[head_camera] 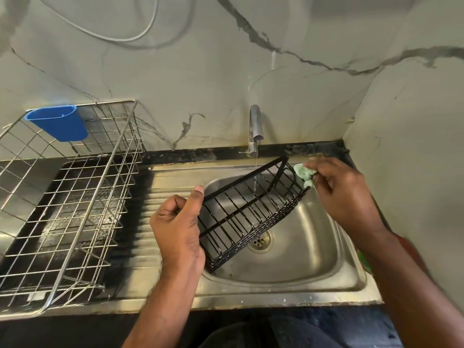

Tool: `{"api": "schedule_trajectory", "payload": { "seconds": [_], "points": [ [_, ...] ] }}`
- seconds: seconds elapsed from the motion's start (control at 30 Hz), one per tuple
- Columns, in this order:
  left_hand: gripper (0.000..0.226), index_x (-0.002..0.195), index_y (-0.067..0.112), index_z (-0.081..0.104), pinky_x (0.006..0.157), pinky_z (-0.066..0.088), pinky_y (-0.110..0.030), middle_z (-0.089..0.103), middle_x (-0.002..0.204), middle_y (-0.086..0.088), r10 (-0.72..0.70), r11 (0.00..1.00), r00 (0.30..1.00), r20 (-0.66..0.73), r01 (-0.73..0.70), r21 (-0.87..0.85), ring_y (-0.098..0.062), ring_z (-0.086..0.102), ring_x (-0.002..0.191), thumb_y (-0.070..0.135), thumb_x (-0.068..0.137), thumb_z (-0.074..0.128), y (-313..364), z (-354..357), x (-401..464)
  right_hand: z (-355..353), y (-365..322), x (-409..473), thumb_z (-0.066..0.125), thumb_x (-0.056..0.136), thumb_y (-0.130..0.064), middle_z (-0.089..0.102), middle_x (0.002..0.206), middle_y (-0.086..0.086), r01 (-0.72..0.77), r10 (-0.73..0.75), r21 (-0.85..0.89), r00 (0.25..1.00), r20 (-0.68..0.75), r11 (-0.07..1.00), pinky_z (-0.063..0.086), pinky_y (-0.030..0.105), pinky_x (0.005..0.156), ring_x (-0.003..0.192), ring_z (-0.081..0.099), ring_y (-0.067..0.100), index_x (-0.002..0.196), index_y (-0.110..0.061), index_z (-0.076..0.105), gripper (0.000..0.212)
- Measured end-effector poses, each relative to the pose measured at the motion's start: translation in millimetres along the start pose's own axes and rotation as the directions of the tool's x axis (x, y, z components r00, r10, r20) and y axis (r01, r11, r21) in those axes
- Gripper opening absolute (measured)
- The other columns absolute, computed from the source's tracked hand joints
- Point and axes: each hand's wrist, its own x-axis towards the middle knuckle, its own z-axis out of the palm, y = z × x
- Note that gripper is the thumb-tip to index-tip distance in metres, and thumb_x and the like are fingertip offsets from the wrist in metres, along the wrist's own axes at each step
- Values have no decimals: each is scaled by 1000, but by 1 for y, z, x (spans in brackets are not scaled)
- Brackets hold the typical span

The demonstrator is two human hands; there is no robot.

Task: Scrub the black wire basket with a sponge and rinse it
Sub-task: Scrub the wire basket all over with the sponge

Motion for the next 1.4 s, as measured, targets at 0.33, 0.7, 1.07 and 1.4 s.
{"api": "schedule_trajectory", "payload": {
  "seconds": [0.33, 0.7, 1.07, 1.4],
  "points": [
    [50, 53, 19, 41, 58, 42, -24, 27, 53, -4, -127, 992, 992, 16, 127, -24, -17, 19, 49, 14, 84, 79, -6, -8, 13, 11, -5, -5, 48, 103, -45, 62, 114, -1, -587, 504, 502, 807, 306, 635, 53, 33, 81, 91, 62, 12, 116, -32, 63, 23],
    [43, 62, 5, 53, 47, 43, -18, 46, 58, -11, -127, 951, 959, 252, 46, 305, -11, 42, 45, 28, 95, 68, -10, -14, 18, 16, -12, -2, 52, 102, -39, 63, 99, 0, -628, 511, 533, 775, 372, 566, 42, 31, 77, 94, 55, 16, 109, -29, 63, 16],
    [59, 81, 18, 74, 77, 53, -26, 76, 77, 6, -302, 754, 851, 431, -63, 653, -6, 72, 73, 71, 83, 47, -10, -1, 5, 16, -45, -5, 44, 105, -33, 57, 96, 10, -414, 348, 243, 897, 273, 877, 46, 36, 69, 86, 54, 14, 106, -20, 51, 15],
    [38, 73, 4, 66, 61, 52, -48, 58, 61, -2, -117, 954, 868, 483, -37, 299, -16, 51, 59, 34, 96, 66, -10, 49, -4, 32, -77, -27, 22, 103, -47, 57, 94, -7, -96, 86, 18, 949, 302, 995, 47, 33, 74, 90, 46, 10, 107, -24, 48, 35]
  ]
}}
